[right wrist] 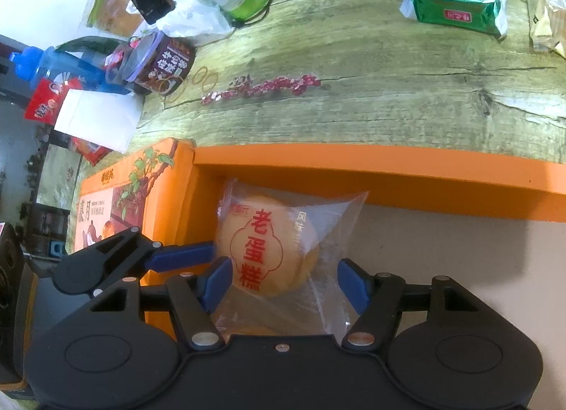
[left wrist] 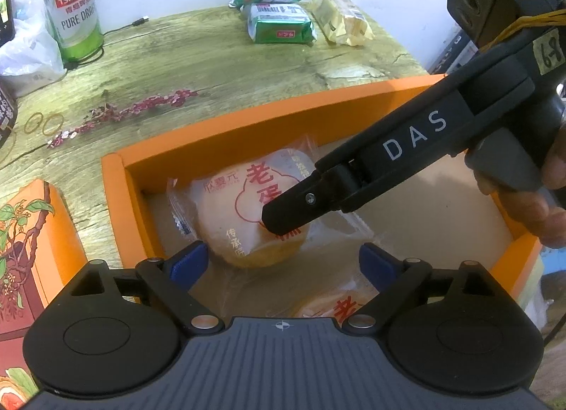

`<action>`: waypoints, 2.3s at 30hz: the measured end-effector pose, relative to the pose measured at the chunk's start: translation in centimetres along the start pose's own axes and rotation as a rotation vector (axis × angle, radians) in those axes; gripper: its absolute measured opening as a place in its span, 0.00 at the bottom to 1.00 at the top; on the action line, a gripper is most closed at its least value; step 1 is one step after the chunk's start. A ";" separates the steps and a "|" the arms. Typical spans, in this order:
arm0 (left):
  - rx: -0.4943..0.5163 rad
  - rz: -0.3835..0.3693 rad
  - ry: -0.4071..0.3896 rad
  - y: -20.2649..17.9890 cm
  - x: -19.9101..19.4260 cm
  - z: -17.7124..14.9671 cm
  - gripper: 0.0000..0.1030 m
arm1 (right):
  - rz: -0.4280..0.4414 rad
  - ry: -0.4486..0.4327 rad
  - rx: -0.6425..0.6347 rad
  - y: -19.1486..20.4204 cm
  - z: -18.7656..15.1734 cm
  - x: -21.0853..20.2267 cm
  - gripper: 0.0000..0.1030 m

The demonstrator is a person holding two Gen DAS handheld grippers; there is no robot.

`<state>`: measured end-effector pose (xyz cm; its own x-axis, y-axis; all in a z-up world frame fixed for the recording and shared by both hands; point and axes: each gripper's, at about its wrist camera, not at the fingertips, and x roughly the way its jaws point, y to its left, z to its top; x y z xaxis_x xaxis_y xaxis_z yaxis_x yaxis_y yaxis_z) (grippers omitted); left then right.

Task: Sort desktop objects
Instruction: 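Withdraw both tools from the orange tray toward the snack packs by the wall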

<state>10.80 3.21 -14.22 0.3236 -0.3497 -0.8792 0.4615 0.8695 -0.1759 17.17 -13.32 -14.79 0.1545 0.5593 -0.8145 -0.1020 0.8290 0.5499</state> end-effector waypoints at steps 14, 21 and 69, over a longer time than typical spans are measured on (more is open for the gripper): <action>-0.014 0.014 -0.020 0.1 -2.4 -1.1 0.91 | 0.020 -0.069 0.065 -1.5 -0.5 -2.8 0.66; -0.089 0.068 -0.064 0.7 -6.2 -2.8 0.91 | 0.023 -0.171 0.139 -4.2 -2.6 -7.9 0.66; -0.078 0.068 -0.267 2.6 -11.2 9.1 0.93 | -0.114 -0.527 0.074 -1.5 -0.9 -23.7 0.77</action>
<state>15.87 6.22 -0.78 0.5626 -0.3602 -0.7441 0.3694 0.9148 -0.1635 12.75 -27.86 3.54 0.6343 0.3737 -0.6767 0.0107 0.8711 0.4911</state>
